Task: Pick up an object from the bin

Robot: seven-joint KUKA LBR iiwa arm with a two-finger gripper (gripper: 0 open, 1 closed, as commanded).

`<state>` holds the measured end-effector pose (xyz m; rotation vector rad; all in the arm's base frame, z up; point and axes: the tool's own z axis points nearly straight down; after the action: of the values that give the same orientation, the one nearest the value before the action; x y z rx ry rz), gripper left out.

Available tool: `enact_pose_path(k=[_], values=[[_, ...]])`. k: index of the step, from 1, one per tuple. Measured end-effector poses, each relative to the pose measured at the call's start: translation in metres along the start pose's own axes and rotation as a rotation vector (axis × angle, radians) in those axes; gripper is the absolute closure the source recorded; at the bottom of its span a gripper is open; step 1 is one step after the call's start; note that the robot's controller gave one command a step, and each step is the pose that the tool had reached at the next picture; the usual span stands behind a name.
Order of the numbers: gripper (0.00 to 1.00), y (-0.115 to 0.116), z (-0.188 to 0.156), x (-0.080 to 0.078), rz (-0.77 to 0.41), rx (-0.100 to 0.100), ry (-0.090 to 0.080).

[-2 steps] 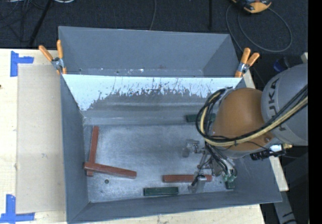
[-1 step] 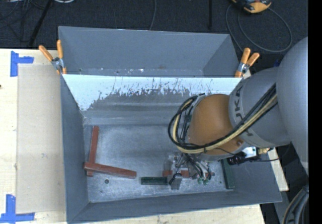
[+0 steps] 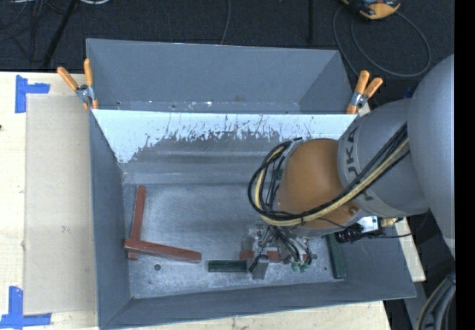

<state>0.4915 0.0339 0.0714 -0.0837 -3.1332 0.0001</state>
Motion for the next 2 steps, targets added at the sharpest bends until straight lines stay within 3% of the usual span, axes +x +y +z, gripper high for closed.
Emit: enact_pose_path(k=[1,2], values=[[1.0,0.0,0.0,0.0,0.0,0.0,0.0],[1.0,-0.034,-0.036,-0.031,0.022,0.0,-0.007]])
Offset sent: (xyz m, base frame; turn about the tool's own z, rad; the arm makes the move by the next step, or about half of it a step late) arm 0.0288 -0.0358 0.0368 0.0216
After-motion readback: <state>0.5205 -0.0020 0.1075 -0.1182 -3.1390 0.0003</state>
